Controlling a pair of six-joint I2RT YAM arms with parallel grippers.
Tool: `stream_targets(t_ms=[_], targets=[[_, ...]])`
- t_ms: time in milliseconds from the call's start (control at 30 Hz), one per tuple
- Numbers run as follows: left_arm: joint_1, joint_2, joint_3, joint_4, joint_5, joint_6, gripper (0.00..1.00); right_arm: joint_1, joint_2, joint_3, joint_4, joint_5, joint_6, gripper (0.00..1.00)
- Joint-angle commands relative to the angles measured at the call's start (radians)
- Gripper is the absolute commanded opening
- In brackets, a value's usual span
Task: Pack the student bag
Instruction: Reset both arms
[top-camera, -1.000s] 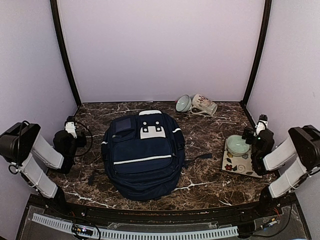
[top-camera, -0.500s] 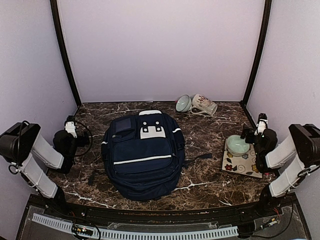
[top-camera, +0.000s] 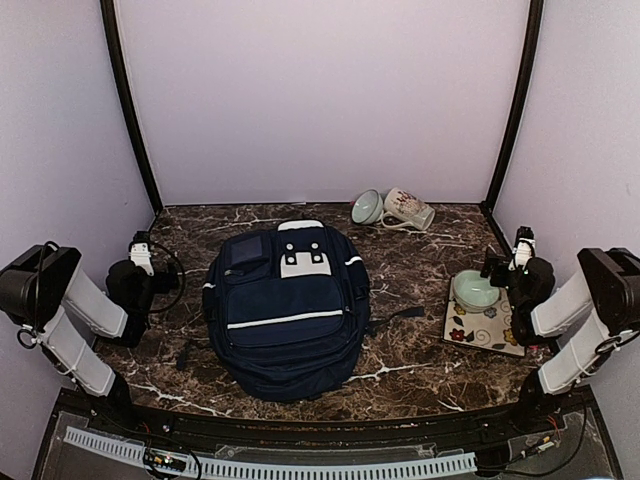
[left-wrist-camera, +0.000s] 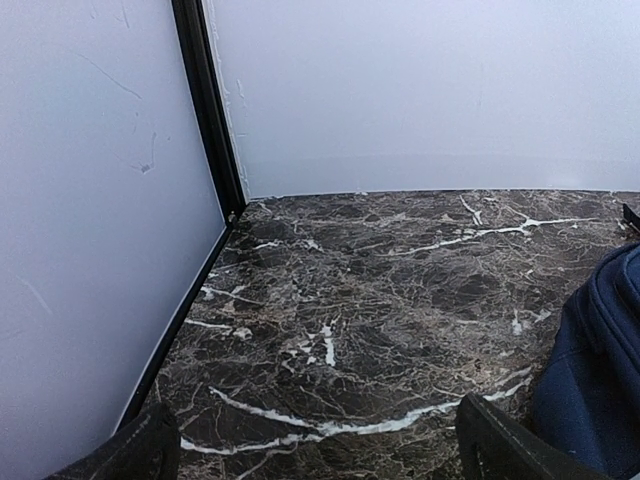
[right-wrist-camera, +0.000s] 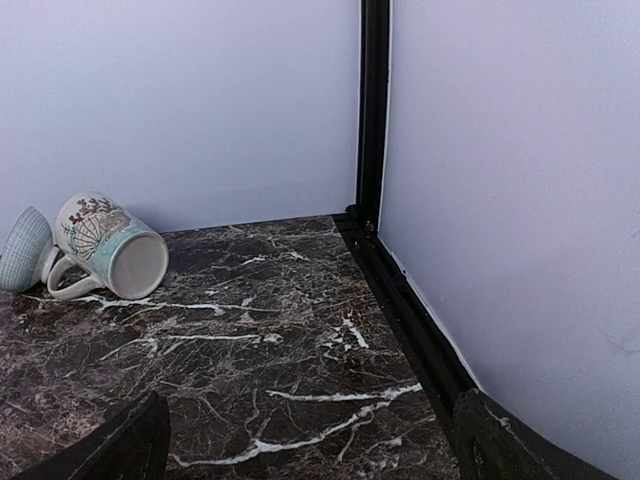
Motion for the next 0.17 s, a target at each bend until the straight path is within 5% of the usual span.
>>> stream_targets(t_ms=[0,133], targets=[[0.008,-0.005,0.008,0.026,0.009,-0.001,0.98,0.003,0.008,0.019,0.018,-0.016,0.001,0.99],[0.007,-0.006,0.009,0.026,0.009,-0.001,0.98,0.007,0.003,0.005,0.043,-0.047,-0.018,0.99]])
